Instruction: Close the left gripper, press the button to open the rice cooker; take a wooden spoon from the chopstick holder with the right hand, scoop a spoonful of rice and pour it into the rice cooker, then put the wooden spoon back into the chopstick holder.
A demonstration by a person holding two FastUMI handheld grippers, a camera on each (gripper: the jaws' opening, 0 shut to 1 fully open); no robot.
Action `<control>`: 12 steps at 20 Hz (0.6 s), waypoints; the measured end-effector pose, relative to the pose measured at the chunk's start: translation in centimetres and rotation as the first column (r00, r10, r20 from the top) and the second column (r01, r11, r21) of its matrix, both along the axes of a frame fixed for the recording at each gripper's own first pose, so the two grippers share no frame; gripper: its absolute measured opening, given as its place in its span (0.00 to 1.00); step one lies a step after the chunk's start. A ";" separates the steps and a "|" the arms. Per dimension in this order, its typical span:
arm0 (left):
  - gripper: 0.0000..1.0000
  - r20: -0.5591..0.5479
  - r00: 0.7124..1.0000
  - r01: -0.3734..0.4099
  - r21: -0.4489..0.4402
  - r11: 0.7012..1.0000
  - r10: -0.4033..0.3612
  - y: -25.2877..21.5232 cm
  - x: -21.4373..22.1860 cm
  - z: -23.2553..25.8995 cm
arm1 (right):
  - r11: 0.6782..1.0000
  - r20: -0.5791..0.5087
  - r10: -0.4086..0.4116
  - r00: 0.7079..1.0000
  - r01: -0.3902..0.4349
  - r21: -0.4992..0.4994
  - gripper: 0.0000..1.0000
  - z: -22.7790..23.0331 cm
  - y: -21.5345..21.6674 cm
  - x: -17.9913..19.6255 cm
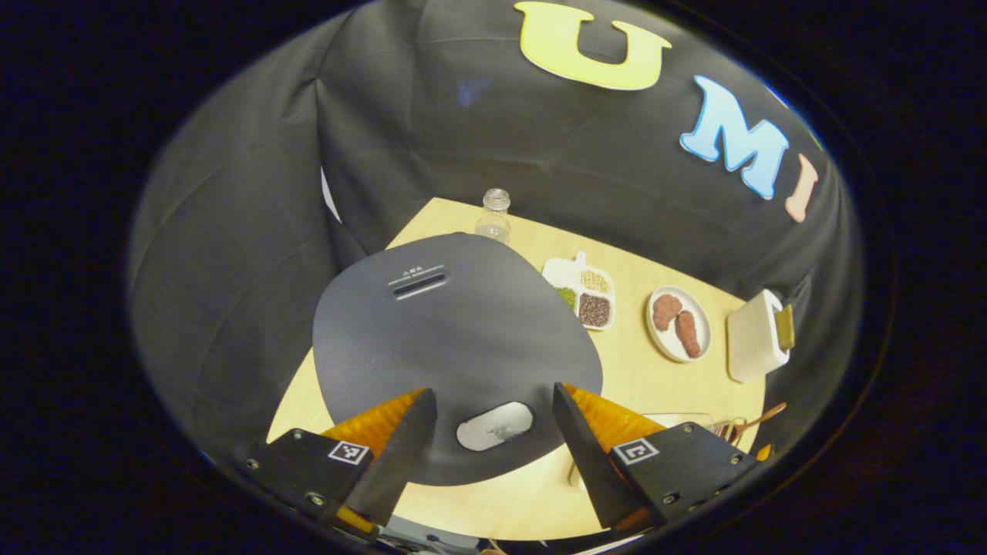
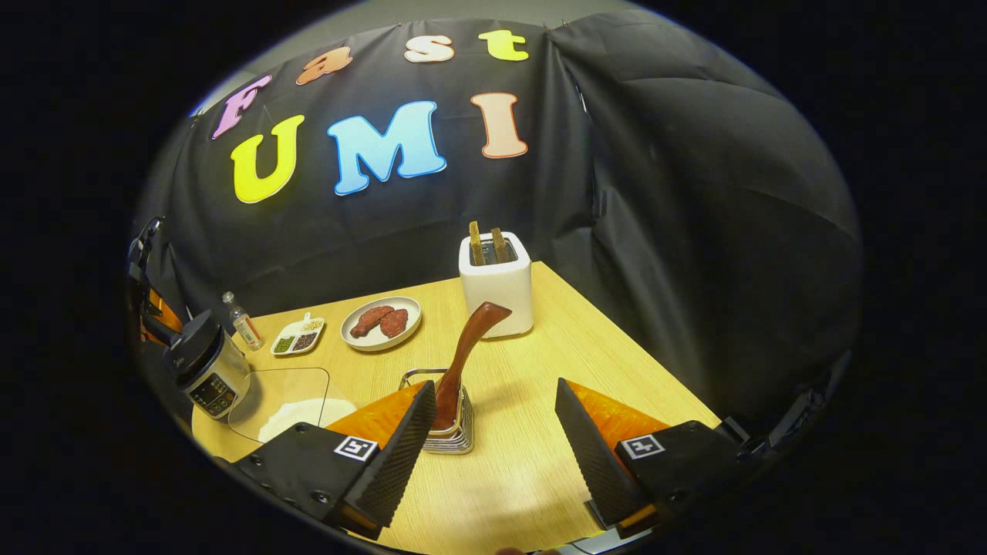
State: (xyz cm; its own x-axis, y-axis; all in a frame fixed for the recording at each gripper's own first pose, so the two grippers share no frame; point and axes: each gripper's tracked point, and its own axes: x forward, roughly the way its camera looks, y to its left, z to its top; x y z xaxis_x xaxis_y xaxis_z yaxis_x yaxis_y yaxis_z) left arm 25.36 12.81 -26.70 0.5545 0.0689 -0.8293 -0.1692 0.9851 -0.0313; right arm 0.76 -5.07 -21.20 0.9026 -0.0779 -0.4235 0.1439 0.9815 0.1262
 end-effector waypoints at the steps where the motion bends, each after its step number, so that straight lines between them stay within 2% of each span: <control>1: 0.98 -0.014 1.000 0.012 0.030 0.999 -0.012 -0.1 -0.3 -0.5 | 1.000 0.001 0.006 1.000 -0.006 0.001 0.98 0.0 0.0 0.0; 3: 0.99 -0.002 0.999 0.046 0.096 0.994 -0.046 -0.2 -0.1 -0.4 | 1.000 0.008 0.012 1.000 -0.012 0.003 0.98 -0.3 0.3 1.3; 4: 0.96 -0.009 0.999 0.042 0.092 0.995 -0.041 -0.3 -0.3 -0.5 | 1.000 0.012 0.011 1.000 -0.011 0.007 0.98 -0.3 0.2 1.3; 6: 0.96 0.014 1.000 0.013 0.069 0.998 -0.014 -0.3 -0.7 -0.3 | 0.999 0.008 0.030 1.000 -0.031 0.019 0.98 -0.7 0.7 1.1; 9: 0.96 0.034 0.999 0.037 0.108 0.993 -0.041 -0.3 -0.9 -1.0 | 0.995 -0.019 0.095 0.995 -0.095 0.018 0.99 -1.9 1.6 0.5; 12: 0.96 0.036 0.999 0.008 0.091 0.996 -0.011 -0.4 -0.8 -1.2 | 0.989 -0.016 0.150 0.989 -0.150 0.017 0.98 -1.9 1.7 0.0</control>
State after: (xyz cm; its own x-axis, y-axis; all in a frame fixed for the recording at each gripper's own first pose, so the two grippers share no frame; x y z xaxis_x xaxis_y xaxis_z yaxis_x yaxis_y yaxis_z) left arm 24.60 12.42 -27.89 0.5855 0.1377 -0.7989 -0.1601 0.9857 0.0526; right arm 0.80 -3.34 -23.07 0.8962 0.0644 -0.4389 -0.0022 0.9900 0.1408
